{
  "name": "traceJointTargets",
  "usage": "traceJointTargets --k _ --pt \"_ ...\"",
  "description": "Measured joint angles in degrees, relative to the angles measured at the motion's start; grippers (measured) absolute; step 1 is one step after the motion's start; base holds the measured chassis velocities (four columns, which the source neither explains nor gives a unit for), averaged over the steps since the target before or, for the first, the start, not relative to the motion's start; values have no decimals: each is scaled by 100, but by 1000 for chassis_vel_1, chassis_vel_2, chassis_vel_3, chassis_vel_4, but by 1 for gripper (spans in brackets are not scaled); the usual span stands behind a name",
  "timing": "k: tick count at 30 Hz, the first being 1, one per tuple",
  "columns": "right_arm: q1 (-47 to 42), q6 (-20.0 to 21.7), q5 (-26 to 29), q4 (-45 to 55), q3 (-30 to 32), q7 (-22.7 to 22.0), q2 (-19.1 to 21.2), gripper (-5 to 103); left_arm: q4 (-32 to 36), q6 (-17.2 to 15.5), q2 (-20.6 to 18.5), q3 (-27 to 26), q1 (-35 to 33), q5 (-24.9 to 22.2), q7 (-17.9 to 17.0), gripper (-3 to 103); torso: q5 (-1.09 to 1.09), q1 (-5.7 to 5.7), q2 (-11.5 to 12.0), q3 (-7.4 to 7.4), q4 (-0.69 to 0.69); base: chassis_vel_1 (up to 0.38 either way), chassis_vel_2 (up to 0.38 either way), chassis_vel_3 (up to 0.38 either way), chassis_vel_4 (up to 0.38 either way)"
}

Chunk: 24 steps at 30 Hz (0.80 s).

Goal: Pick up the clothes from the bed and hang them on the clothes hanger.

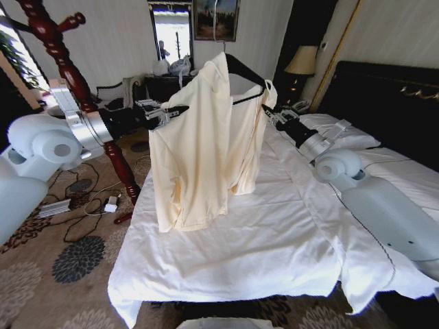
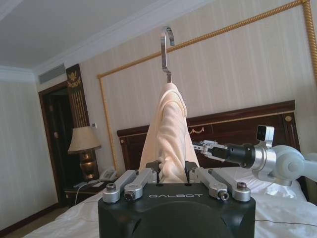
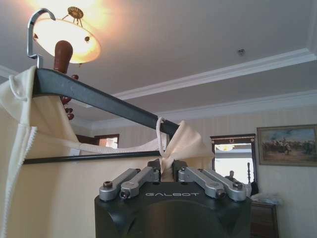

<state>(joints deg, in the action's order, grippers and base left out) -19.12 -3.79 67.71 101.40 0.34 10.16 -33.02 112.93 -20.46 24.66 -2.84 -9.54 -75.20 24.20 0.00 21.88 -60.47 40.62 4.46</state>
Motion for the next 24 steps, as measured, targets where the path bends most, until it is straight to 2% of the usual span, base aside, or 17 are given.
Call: traceJointTargets --k 1,2,3,5,14,18,19,23,24 --pt "0 0 0 0 0 0 0 13 0 0 0 0 0 0 0 23 0 0 0 0 0 0 0 0 0" --pt "6 -46 11 -14 6 65 5 8 -2 0 0 0 0 3 1 23 0 0 0 0 0 0 0 0 0" --pt "10 -76 18 -20 8 99 7 8 -3 0 0 0 0 6 2 23 0 0 0 0 0 0 0 0 0" --pt "42 -209 107 -35 9 258 1 2 -3 0 -1 0 -3 10 3 23 1 0 0 0 1 0 0 0 0" --pt "448 -769 630 -107 -56 815 -219 0 42 -2 36 36 -55 76 32 23 -1 0 0 0 -1 0 0 0 0" --pt "613 -995 929 -35 -99 1286 -264 0 69 -7 140 113 -103 178 37 23 0 0 0 0 0 0 0 0 0" --pt "613 -995 929 -35 -99 1286 -264 0 69 -7 140 113 -103 178 37 23 0 0 0 0 0 0 0 0 0" --pt "585 -1128 1005 172 -122 1824 -226 0 10 -8 361 151 -105 221 -48 23 0 0 0 0 0 0 0 0 0" --pt "585 -1128 1005 172 -122 1824 -226 0 10 -8 361 151 -105 221 -48 23 0 0 0 0 0 0 0 0 0"
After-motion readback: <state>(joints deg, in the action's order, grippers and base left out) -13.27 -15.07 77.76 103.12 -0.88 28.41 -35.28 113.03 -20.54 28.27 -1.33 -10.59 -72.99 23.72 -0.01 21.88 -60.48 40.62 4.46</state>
